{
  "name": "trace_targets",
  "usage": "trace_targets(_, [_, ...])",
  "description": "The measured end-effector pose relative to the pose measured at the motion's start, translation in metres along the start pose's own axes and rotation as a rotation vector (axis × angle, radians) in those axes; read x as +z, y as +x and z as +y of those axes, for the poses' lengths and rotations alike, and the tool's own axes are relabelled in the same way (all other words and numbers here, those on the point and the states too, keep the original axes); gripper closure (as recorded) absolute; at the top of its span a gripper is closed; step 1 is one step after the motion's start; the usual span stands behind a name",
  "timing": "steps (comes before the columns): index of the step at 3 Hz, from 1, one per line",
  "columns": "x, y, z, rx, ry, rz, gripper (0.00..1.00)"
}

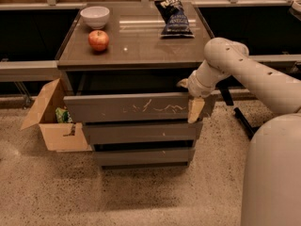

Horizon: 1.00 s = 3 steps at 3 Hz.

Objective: Open top drawer

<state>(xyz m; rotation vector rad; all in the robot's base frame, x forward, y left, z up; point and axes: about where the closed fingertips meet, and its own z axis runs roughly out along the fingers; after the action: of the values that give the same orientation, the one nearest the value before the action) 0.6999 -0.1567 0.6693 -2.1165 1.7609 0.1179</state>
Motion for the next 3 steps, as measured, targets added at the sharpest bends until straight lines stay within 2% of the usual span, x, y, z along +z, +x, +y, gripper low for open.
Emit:
trace_targets(2, [0.002,-0.01,0.026,0.03,-0.13,0.035,0.0])
trace_targets(3, [0.004,-0.01,0.043,0.054,-0.205,0.028,0.19])
